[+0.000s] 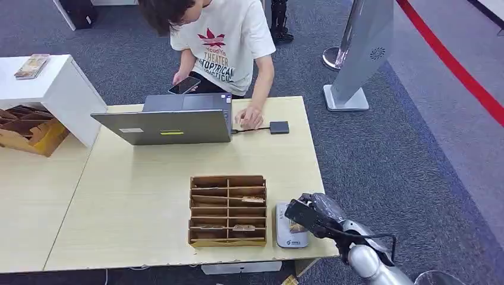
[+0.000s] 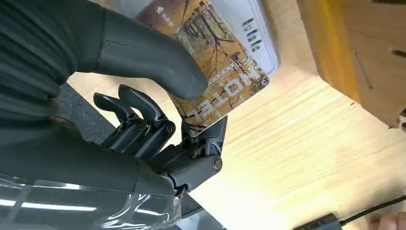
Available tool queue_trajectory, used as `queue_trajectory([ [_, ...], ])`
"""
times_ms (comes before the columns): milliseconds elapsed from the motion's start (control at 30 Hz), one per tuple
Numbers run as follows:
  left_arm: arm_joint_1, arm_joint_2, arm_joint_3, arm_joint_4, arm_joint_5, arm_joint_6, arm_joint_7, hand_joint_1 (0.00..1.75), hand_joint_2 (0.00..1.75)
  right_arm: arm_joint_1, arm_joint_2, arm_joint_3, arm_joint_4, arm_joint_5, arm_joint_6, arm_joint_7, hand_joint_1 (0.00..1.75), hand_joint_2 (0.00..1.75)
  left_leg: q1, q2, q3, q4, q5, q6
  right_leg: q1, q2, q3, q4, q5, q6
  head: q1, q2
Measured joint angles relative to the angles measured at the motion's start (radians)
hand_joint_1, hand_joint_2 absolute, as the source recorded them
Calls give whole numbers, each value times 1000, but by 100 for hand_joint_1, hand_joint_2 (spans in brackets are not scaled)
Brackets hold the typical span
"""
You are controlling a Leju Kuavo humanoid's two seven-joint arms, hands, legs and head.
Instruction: Pass the card to the sensor for recognition and then transmit it.
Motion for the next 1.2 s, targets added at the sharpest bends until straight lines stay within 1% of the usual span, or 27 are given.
queue_trajectory([
  [667,0,0,0,0,2,0,3,0,0,-2,0,-1,46,4,-2,6,175,175,0,0,0,0,0,0,0,0,0,0,0,0,0,0],
  [1200,0,0,0,0,2,0,3,0,0,-3,0,-1,51,8,2,6,175,175,0,0,1,0,0,0,0,0,1,0,0,0,0,0],
])
